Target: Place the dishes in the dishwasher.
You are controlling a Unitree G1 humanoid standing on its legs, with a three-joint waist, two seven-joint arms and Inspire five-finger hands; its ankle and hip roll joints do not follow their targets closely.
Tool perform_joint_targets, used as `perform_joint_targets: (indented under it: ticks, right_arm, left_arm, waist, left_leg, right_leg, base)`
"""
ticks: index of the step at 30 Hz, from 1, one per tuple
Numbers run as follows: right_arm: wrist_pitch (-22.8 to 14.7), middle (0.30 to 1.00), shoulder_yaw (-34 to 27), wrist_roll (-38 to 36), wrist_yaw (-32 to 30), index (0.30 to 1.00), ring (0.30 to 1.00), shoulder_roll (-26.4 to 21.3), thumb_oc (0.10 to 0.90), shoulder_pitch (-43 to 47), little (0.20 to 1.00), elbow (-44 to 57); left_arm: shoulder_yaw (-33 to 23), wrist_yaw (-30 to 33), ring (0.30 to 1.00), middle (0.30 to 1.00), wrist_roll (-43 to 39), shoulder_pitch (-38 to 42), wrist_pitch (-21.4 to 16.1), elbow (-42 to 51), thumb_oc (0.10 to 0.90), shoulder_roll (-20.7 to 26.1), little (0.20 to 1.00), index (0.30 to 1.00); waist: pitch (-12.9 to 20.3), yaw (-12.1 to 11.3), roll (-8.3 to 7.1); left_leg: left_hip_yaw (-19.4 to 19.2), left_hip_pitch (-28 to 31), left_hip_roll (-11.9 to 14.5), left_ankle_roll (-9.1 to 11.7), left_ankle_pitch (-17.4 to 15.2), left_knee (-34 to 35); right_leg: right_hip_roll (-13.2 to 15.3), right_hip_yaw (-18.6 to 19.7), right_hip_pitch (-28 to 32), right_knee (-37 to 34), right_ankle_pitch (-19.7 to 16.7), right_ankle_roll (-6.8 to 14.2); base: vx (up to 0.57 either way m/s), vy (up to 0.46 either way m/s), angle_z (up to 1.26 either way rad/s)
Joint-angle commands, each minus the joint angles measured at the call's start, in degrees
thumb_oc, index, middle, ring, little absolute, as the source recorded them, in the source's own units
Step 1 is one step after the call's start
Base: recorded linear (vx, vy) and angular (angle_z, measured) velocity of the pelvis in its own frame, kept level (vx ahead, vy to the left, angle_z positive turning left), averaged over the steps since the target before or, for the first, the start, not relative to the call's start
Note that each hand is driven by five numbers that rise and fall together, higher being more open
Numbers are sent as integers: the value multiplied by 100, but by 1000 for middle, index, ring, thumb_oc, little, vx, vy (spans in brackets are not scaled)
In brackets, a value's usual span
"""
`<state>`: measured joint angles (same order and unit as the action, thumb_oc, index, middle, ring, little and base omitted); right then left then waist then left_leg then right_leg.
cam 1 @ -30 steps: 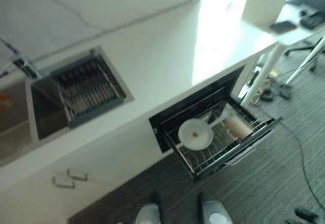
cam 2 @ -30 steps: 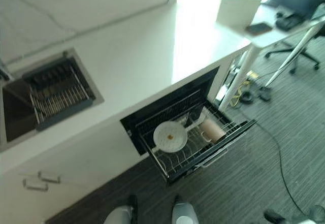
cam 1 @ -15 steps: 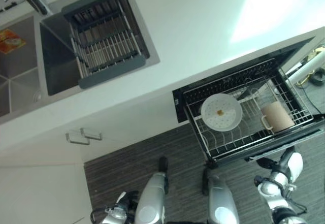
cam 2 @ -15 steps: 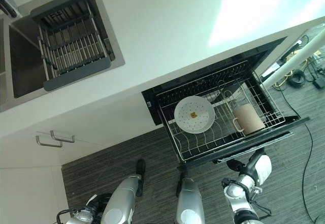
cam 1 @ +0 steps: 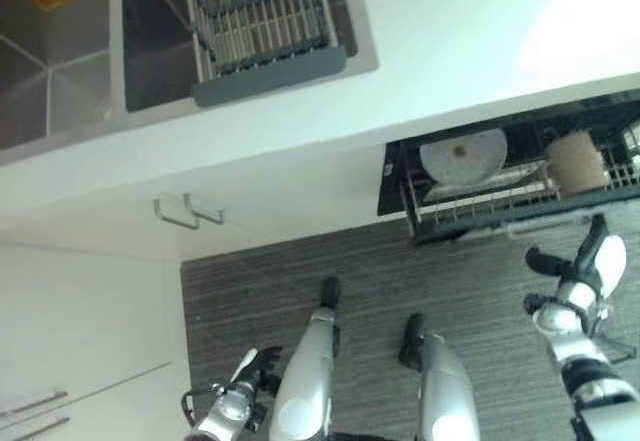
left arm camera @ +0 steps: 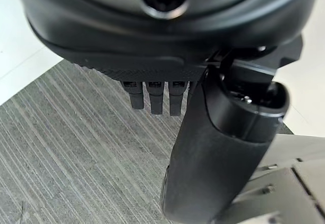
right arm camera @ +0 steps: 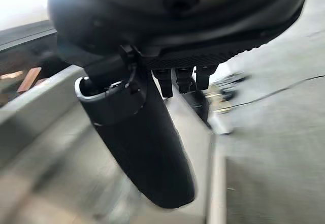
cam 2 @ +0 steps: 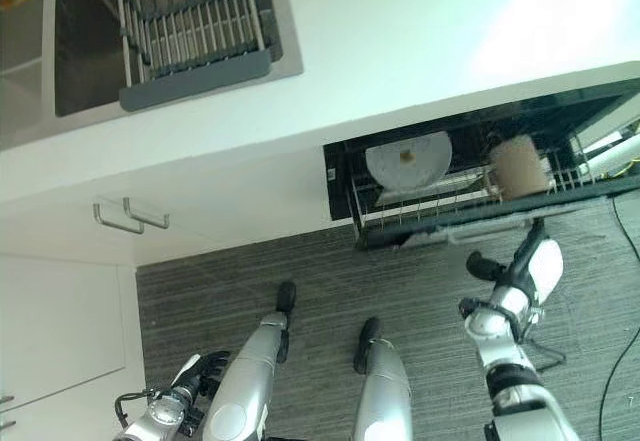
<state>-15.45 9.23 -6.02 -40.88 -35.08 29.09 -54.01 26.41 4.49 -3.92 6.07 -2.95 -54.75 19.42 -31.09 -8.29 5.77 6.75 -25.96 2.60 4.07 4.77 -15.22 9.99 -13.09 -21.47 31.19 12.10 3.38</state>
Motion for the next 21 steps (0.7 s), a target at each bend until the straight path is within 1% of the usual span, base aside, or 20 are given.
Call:
perform_joint_targets:
  ticks: [1,6,7,12,15,17,19,21]
  right_arm:
    - [-996,900,661,558,150,900,900,-827,800,1403,900,841]
    - [-962,900,1045,553,233,900,900,-1037,800,2232,900,586]
    - [-924,900,1186,516,224,900,900,-1065,800,2443,900,521]
    - [-755,900,1584,541,248,900,900,-1165,800,3278,900,445]
    - [-609,900,1799,388,285,900,900,-1193,800,3722,900,364]
    - [-529,900,1759,187,451,900,900,-1109,800,3728,900,302]
    - [-413,900,1602,18,689,900,900,-839,800,3277,900,284]
    - [-445,900,1403,-153,710,900,900,-613,800,2761,900,337]
  left_arm:
    - [174,-101,900,900,419,14,-283,322,800,244,900,900]
    - [392,16,900,900,623,25,-526,341,800,267,900,900]
    - [442,39,900,900,646,-1,-577,334,800,292,900,900]
    - [519,64,900,900,660,82,-679,344,800,393,900,900]
    - [569,84,900,900,782,174,-663,440,800,518,900,900]
    - [595,72,900,900,907,218,-612,467,800,589,900,900]
    - [584,117,900,900,1024,220,-579,433,800,583,900,900]
    - [531,164,900,900,1097,180,-535,398,800,546,900,900]
  waist:
    - [130,-296,91]
    - [130,-549,160]
    - [130,-603,105]
    - [130,-806,97]
    - [130,-917,72]
    - [130,-960,45]
    - [130,-983,20]
    - [130,-947,6]
  left_leg:
    - [-52,321,-35,-294,-794,-197]
    - [131,43,-107,-298,-708,-197]
    - [159,101,-169,-284,-824,-197]
    - [314,-104,-207,-279,-732,-197]
    - [367,-172,-229,-273,-705,-197]
    - [413,-133,-251,-268,-726,-197]
    - [457,88,-276,-274,-820,-197]
    - [439,270,-277,-265,-894,-197]
  right_leg:
    - [-185,156,-38,455,370,-60]
    - [-102,62,-209,512,374,-23]
    - [-38,118,-147,572,556,30]
    - [48,12,-256,614,537,79]
    - [97,-63,-237,616,549,95]
    - [105,-119,-120,545,562,112]
    - [119,-205,226,319,545,150]
    - [122,-251,497,126,515,185]
  base:
    - [11,40,21]
    - [35,27,26]
    - [118,-16,17]
    - [29,-6,8]
    - [5,-18,21]
    - [15,-76,21]
    - [51,-100,14]
    - [2,-40,31]
